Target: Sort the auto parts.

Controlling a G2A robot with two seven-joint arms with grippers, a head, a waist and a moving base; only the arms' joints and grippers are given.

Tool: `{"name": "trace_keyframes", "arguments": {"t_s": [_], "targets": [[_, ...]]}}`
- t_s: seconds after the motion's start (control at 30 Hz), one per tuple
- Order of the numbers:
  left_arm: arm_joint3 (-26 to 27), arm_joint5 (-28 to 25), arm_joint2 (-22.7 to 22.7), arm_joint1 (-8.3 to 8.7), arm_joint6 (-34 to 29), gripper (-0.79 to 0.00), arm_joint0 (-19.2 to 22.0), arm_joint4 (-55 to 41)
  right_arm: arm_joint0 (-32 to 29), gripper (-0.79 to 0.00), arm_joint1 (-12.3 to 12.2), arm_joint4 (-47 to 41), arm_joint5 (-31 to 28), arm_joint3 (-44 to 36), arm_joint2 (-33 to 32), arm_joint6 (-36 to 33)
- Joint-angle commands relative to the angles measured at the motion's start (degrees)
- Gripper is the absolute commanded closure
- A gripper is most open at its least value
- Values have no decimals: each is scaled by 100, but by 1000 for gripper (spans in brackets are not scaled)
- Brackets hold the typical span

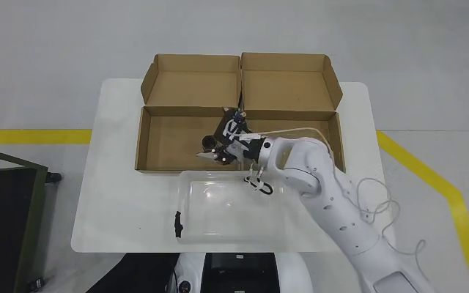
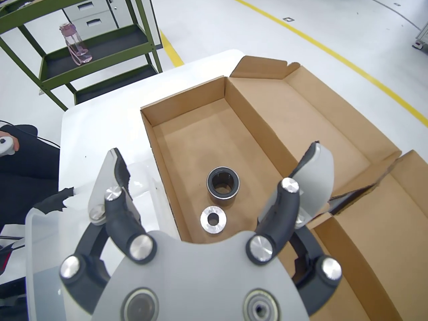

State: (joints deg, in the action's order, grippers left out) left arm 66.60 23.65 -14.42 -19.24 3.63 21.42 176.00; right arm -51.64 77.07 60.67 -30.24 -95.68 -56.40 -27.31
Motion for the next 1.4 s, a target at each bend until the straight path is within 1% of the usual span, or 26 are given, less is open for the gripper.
{"name": "trace_keyframes", "arguments": {"t_s": [0.0,0.2,0.43,0.6,0.87,1.03,1.17,1.37], "targets": [[0,0,0,0,0,-785,0,0,-171,-785,-58,131,-137,-205,-211,165],[0,0,0,0,0,-785,0,0,-782,-785,-243,589,-506,-714,-859,492],[0,0,0,0,0,-785,0,0,-1534,-785,-418,980,-667,-1333,-1621,851],[0,0,0,0,0,-785,0,0,-2244,-785,-526,1116,-530,-1816,-2301,1099],[0,0,0,0,0,-785,0,0,-3567,-785,-658,1328,-380,-2630,-3401,1493],[0,0,0,0,0,-785,0,0,-4351,-785,-708,1458,-443,-3046,-3921,1824],[0,0,0,0,0,-785,0,0,-4915,-785,-719,1425,-318,-3161,-4301,2155],[0,0,0,0,0,-785,0,0,-5609,-785,-713,1397,-86,-3372,-4683,2598]]}}
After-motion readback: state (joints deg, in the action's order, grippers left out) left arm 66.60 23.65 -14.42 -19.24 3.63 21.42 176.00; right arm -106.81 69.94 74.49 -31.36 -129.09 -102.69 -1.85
